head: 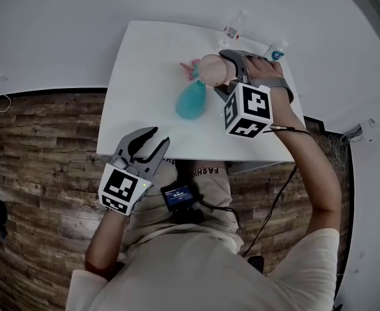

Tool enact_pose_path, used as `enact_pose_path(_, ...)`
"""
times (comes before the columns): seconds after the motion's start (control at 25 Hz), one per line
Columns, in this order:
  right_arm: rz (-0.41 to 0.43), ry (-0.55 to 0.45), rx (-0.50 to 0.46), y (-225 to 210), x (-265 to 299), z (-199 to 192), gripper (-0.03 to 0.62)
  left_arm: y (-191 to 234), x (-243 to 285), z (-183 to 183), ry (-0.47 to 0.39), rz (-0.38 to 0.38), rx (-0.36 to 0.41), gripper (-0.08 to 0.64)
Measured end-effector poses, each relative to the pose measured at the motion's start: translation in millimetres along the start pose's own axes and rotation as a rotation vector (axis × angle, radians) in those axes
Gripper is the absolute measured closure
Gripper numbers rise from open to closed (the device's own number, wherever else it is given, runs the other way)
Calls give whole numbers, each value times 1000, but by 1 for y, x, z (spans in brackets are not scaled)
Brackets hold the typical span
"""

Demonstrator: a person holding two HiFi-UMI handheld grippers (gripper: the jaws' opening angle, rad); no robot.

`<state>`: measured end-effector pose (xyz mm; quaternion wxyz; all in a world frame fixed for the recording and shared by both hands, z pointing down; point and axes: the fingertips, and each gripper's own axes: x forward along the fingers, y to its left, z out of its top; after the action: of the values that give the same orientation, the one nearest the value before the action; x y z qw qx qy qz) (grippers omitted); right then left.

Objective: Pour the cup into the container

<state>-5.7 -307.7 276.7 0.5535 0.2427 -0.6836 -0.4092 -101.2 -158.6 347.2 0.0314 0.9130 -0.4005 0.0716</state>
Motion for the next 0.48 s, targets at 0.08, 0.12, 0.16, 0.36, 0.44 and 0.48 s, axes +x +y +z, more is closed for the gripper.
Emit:
enact_pose_path(0.08,0,2,0,0,1,-1,230,0,-1,0,-1,1,0,420)
enact_pose_path(0.12,0,3,-1,0,1,-1,230,0,-1,0,-2,1,-1,419)
enact_pose_path(0.16,0,4,-2,0,1,-1,230,-1,-1,1,-2,1,-2,419)
enact_pose_path(0.36,-9,10,-13,-1,2,-3,230,0,-2,-2,1,2,-8,419)
enact_pose_path(0.44,-11,12,-17,-1,2,-4,230,1,-1,-2,0,3,-9,420)
enact_pose_path(0.48,-12,13,-19,0,2,-4,230,1,-1,-2,0,4,-10,419)
